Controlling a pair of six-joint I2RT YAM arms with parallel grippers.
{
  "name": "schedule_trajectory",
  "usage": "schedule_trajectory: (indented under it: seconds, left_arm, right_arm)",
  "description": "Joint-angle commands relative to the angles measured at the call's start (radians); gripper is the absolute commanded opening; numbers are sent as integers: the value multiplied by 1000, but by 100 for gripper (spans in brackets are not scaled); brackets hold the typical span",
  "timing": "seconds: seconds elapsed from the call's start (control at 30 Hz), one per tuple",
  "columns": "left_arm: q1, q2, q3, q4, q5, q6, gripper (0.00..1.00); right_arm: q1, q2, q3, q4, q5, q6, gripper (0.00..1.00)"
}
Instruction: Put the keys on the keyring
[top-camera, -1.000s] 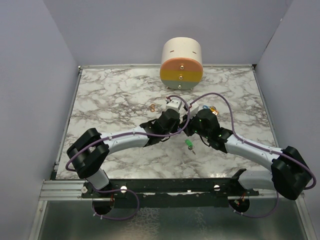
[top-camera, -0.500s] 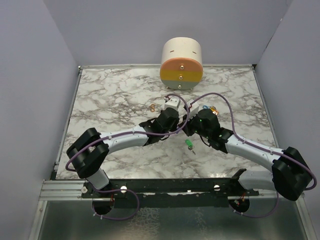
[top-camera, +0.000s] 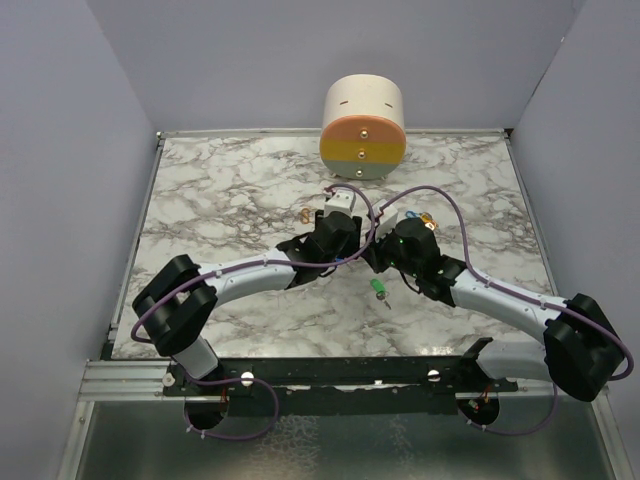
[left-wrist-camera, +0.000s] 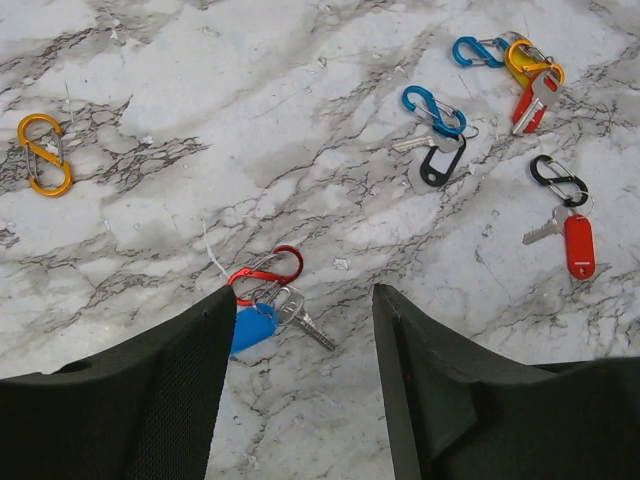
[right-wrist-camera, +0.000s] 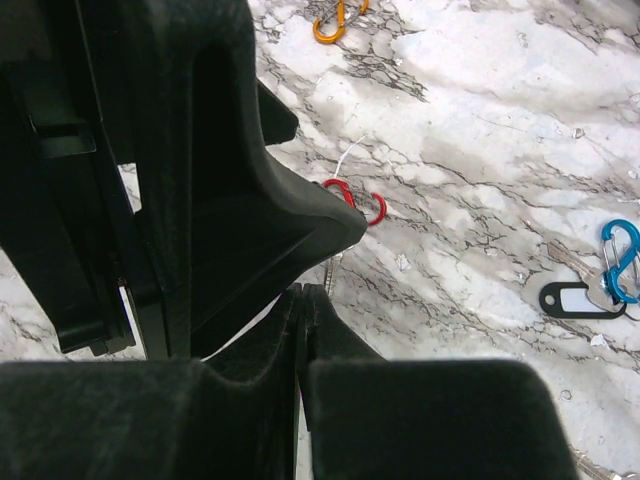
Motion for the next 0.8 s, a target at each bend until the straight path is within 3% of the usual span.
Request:
schedule_trajectory:
  seconds: [0.0,0.4,0.6,0.77]
  left_arm:
    - [2,-42,-5,11,-33,-11,60]
    - [65,-217,-137,-24,-94,-16,69]
    - [83,-290,-200,-36,-104,-21,78]
    - [96,-351,-249,-37,-99,-19,80]
  right_arm:
    - [10,-13,-4,32,5,-1,1]
    - [9,52,37,4,30,24,1]
    - [20,195,132,-67,28,29,27]
    - [47,302,202,-102,85,40,31]
